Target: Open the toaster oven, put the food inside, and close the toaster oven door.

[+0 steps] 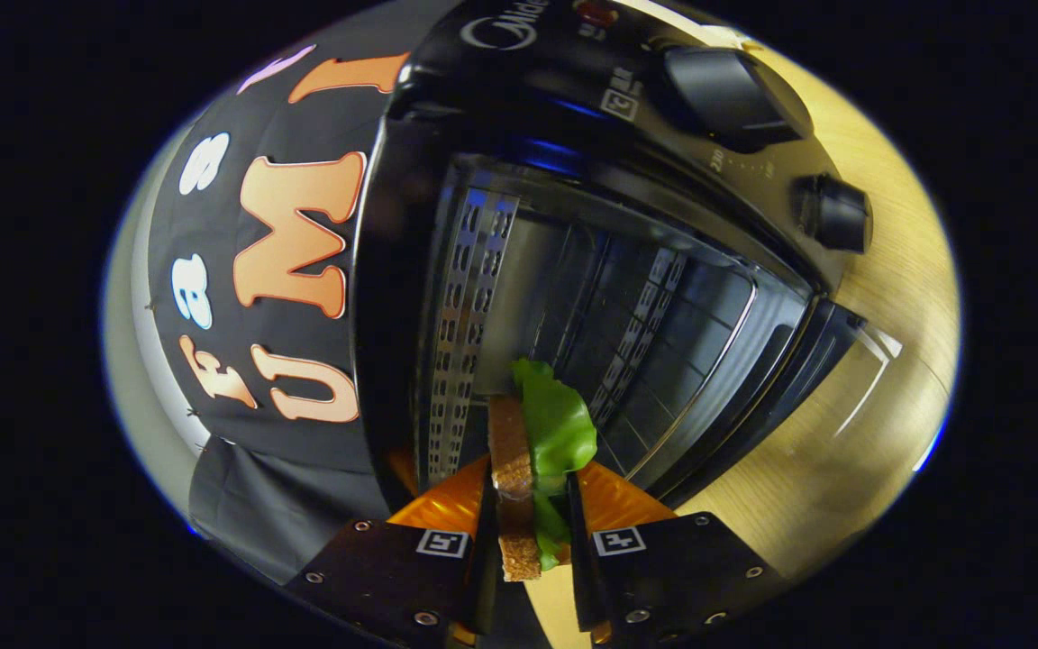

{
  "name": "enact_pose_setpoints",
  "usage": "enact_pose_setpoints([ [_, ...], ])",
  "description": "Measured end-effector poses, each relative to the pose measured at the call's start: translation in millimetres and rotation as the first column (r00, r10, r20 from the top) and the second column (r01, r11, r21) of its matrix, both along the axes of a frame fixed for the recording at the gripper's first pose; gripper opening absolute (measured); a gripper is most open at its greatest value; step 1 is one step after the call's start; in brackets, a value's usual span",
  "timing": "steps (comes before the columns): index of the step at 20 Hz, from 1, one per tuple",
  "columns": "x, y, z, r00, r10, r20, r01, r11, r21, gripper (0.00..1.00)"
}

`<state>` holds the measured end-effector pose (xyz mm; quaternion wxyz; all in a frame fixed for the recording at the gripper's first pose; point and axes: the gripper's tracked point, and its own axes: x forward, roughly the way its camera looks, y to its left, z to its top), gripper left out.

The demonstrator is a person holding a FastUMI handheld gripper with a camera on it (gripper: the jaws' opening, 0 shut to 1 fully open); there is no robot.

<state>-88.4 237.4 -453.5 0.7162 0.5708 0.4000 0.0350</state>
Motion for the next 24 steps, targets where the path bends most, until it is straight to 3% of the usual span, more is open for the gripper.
enact_pose_setpoints([
  [5, -0.8, 4.7, -10.6, 0.999, -0.020, -0.028, 0.018, 0.997, -0.076, 0.42],
  [12, -31.8, -11.8, -4.3, 0.991, 0.105, -0.082, -0.119, 0.977, -0.176, 0.84],
  [14, -36.1, -23.5, -4.2, 0.987, 0.119, -0.104, -0.137, 0.971, -0.197, 0.91],
  [19, -62.2, -50.1, 6.1, 0.967, 0.222, -0.129, -0.249, 0.932, -0.262, 0.96],
  [24, -117.5, -59.2, 22.1, 0.917, 0.365, -0.162, -0.398, 0.869, -0.294, 0.96],
])
